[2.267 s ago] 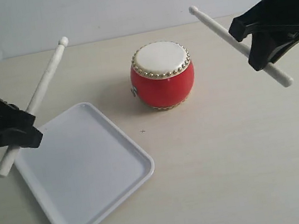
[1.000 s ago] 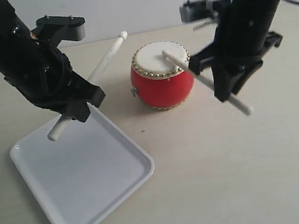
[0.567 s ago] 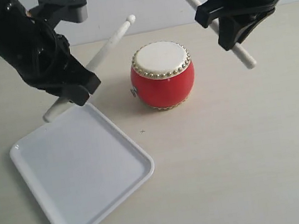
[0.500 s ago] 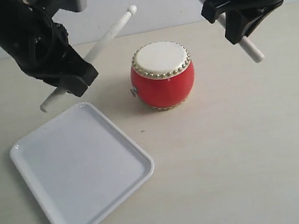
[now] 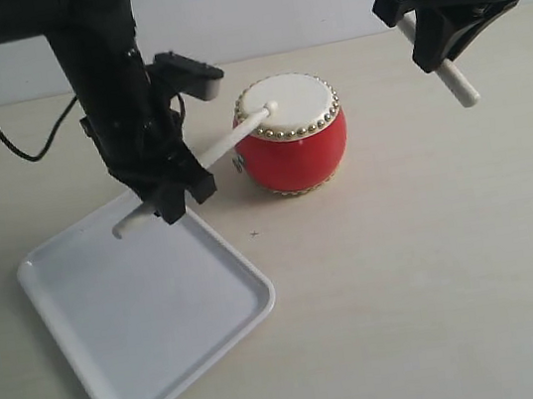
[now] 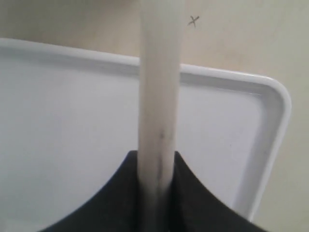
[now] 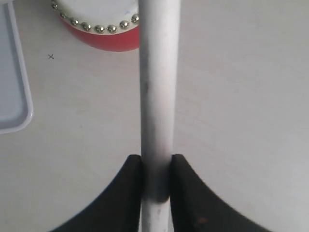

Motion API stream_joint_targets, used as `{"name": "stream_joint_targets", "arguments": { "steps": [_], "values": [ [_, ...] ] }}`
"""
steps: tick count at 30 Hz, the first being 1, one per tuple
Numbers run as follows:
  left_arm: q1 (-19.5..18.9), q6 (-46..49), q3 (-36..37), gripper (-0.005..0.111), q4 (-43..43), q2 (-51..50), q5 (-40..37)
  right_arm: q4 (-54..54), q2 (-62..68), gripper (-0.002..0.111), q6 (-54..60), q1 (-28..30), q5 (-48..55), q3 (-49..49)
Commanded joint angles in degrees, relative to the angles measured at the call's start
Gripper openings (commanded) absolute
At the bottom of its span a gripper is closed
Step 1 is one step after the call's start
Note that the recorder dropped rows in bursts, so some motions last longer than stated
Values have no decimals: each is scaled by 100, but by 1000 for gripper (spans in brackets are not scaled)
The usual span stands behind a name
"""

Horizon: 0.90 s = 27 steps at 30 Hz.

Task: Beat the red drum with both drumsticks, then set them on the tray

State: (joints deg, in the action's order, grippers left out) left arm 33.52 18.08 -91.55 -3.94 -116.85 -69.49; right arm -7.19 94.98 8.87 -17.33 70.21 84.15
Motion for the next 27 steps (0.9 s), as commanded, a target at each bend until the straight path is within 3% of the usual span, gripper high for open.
{"name": "stream_joint_targets", "arguments": {
  "steps": [1,10,18,27],
  "values": [
    [17,-53,-62,0,40,195,-47,-31,6,0,67,18,-24,25],
    [-45,-67,-181,0,32,1208,-47,-1159,89,0,330,-20,-24,25],
    [-381,-193,-146,0,12,1534,-47,-703,310,0,285,-331,-24,-59],
    [-381,-193,394,0,-2,1610,-47,-396,310,0,147,-331,-24,-794]
  ]
}}
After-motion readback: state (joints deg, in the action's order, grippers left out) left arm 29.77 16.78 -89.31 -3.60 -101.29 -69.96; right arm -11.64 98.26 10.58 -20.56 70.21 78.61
